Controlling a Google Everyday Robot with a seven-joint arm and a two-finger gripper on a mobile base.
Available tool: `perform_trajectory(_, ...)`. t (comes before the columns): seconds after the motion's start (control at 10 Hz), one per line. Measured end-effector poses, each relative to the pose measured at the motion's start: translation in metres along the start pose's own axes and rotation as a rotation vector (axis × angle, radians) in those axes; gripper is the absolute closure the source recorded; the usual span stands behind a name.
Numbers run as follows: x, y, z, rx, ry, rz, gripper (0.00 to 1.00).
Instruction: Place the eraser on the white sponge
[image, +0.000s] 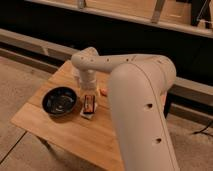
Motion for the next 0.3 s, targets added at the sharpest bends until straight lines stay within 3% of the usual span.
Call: perform_trajectory(0.3, -0.0020, -0.0047, -0.0122, -0.038, -0.020, 0.021, 0.34)
